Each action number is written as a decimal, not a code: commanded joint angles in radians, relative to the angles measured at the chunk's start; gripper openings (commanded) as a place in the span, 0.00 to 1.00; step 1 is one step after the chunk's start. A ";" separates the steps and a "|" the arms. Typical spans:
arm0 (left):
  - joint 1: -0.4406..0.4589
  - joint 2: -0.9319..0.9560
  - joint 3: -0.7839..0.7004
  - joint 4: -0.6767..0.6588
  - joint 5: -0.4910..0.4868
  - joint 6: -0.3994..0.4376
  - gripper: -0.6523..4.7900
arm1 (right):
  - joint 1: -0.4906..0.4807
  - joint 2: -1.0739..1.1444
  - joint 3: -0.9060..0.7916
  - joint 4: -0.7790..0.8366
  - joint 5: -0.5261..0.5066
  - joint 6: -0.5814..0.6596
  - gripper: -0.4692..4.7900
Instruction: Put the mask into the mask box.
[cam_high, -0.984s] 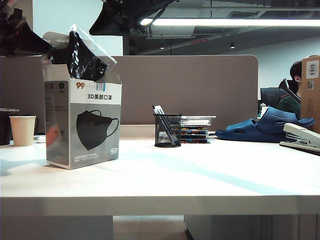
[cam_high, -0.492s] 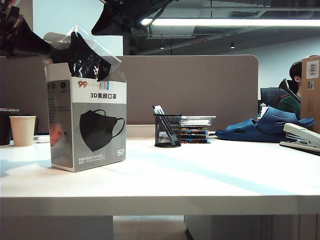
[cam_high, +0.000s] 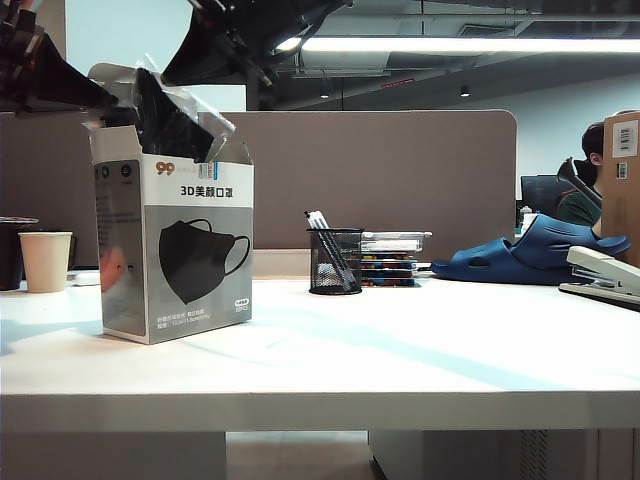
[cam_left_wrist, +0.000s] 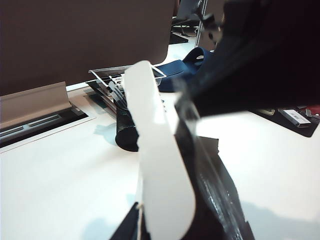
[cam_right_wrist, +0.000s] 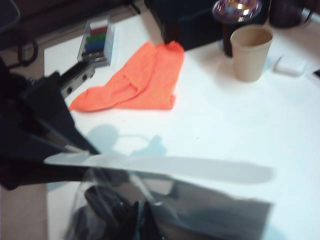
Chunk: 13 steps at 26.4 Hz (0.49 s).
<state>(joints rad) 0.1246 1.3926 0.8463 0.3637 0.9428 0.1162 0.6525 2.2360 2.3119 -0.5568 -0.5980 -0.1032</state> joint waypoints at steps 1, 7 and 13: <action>0.001 -0.002 -0.001 0.004 0.012 0.004 0.11 | 0.026 -0.003 0.004 -0.047 -0.003 -0.006 0.09; 0.001 -0.002 -0.001 0.054 0.012 0.003 0.11 | 0.038 -0.003 0.005 -0.154 0.125 -0.006 0.09; 0.001 -0.002 -0.001 0.058 0.012 0.002 0.11 | 0.037 -0.003 0.005 -0.231 0.241 -0.006 0.09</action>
<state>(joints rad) 0.1246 1.3930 0.8455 0.4057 0.9436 0.1162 0.6872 2.2375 2.3119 -0.7902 -0.3592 -0.1066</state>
